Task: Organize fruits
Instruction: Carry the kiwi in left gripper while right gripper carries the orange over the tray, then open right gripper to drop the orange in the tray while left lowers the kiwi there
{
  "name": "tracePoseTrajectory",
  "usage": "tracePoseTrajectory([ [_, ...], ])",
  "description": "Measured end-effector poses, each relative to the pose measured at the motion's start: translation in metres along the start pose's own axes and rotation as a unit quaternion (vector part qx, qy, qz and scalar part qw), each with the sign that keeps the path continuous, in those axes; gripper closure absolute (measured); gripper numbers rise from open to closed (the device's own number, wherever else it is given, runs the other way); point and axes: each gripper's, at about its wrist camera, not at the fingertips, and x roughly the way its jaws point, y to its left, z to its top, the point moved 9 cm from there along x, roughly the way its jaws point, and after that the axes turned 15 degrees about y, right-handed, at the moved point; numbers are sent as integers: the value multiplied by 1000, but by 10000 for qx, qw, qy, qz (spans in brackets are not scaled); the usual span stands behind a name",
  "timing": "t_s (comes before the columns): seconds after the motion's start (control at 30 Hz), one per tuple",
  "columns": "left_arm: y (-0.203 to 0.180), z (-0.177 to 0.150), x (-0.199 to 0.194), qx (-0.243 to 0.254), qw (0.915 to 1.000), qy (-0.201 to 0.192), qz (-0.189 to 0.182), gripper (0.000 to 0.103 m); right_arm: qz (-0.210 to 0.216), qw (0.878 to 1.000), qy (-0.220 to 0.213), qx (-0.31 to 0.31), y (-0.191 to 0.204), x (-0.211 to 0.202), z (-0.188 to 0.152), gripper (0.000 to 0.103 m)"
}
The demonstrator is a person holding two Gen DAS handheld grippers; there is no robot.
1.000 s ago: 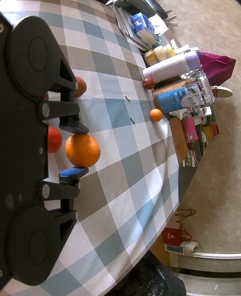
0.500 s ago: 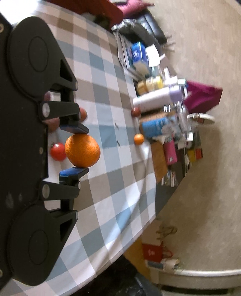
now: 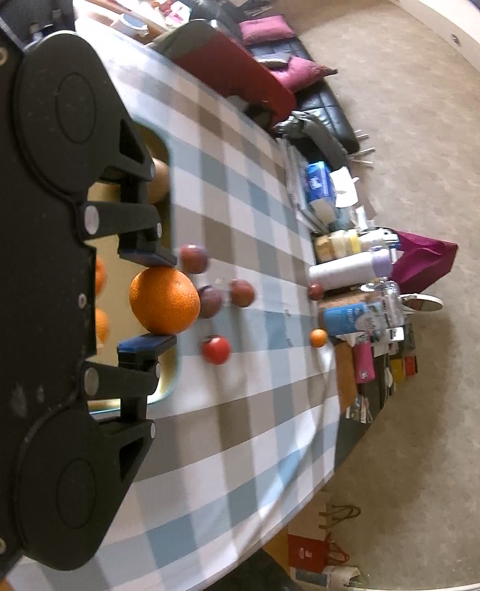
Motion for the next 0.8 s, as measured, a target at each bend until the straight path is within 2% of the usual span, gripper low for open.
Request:
tracePoseTrajectory([
  [0.27, 1, 2, 15, -112, 9996, 250, -85, 44, 38, 9984, 568, 6, -1, 5, -46, 64],
  [0.5, -1, 5, 24, -162, 9990, 401, -99, 44, -258, 9976, 557, -314, 5, 9, -59, 63],
  [0.8, 1, 4, 31, -245, 9981, 547, -140, 44, -238, 9961, 669, -523, 12, 16, -63, 63],
])
